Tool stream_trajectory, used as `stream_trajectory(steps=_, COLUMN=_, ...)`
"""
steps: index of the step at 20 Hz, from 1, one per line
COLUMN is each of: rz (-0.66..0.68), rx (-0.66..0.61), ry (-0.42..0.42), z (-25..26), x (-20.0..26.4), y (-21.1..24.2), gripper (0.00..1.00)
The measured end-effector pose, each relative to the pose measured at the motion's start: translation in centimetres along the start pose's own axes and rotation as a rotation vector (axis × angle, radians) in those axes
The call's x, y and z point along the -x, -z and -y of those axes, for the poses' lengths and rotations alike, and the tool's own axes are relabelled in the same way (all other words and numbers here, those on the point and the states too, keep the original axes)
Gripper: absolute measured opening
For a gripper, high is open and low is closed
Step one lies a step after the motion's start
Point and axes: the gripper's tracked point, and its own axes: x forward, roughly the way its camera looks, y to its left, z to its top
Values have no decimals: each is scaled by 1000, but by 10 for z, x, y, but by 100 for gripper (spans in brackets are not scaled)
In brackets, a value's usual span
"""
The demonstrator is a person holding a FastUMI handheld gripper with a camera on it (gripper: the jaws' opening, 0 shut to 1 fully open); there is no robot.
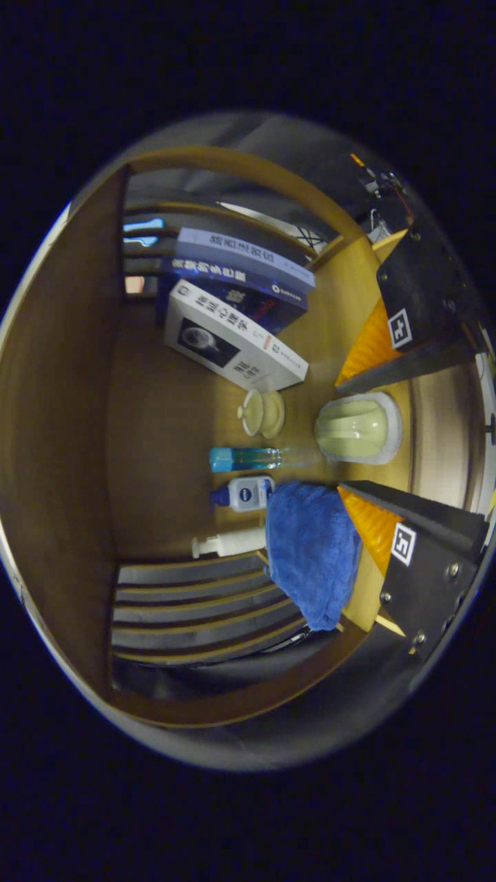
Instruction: Pull open the drawer, take out the items inside it, and place them on the countertop above the cabinet.
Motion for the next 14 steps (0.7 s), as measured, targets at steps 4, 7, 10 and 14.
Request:
stream_trajectory(steps=4, rz=138, rx=-4, ry=21, z=1, x=58, y=-3, gripper=77)
stream_trajectory(steps=7, rz=190, rx=-10, ry=50, z=3, x=93, y=12, gripper=77)
stream_trajectory(steps=10, rz=225, rx=-10, ry=64, z=5, x=120, y=33, gripper=85)
stream_trajectory(steps=14, rz=240, rx=-34, ry=73, z=8, x=130, y=69, gripper=95)
